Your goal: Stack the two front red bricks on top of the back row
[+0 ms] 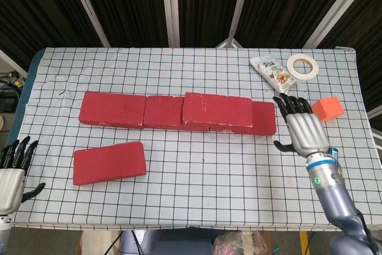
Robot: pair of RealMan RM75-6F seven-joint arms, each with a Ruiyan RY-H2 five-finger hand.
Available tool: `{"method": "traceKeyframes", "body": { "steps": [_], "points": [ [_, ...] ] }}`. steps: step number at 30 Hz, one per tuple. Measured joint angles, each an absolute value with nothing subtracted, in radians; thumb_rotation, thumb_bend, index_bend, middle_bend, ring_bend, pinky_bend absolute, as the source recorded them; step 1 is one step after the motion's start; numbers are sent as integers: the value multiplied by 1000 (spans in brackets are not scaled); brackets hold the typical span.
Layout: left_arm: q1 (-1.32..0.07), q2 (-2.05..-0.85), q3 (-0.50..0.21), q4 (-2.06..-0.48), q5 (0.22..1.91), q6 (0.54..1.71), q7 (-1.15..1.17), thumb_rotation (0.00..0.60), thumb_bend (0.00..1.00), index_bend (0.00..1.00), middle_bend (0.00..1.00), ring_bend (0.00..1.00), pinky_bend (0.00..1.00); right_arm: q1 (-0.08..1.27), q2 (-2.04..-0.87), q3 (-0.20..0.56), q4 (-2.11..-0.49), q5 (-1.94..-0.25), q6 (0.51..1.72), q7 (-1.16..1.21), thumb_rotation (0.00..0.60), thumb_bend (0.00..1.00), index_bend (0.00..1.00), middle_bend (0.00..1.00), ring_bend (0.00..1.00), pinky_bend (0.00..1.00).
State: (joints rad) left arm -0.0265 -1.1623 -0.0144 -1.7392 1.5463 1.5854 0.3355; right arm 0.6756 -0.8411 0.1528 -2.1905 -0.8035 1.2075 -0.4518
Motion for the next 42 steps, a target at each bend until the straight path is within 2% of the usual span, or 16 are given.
{"method": "traceKeyframes", "body": {
  "steps": [8,13,16,22,26,34,42],
  "points": [
    [-45,-1149,-1,-1767,1558,1538,397,600,0,0,0,0,147,422,-820,26,-2135,-1159,1324,-232,600,235,49,0,0,0],
    [-63,-1125,7,-1826,1573,1503,440,600,0,0,0,0,144,293,-872,-58,-2048,-1312,1384,-119,600,235,48,0,0,0],
    [-72,-1101,10,-1879,1565,1479,459,600,0,0,0,0,139,244,-921,-82,-1995,-1353,1417,-107,600,236,49,0,0,0],
    [-97,-1018,12,-2024,1486,1397,463,600,0,0,0,0,138,163,-1015,-95,-1912,-1416,1491,-88,600,236,49,0,0,0],
    [-128,-981,2,-2083,1398,1347,509,600,0,0,0,0,130,142,-1037,-97,-1875,-1434,1490,-57,600,236,49,0,0,0],
    [-203,-995,-33,-2129,1253,1283,664,600,0,0,0,0,76,122,-1038,-77,-1860,-1447,1478,-39,600,236,49,0,0,0],
    [-317,-1015,-64,-2174,1014,1202,784,600,0,0,0,0,41,104,-1034,-58,-1855,-1452,1479,-26,600,236,49,0,0,0]
  ]
}}
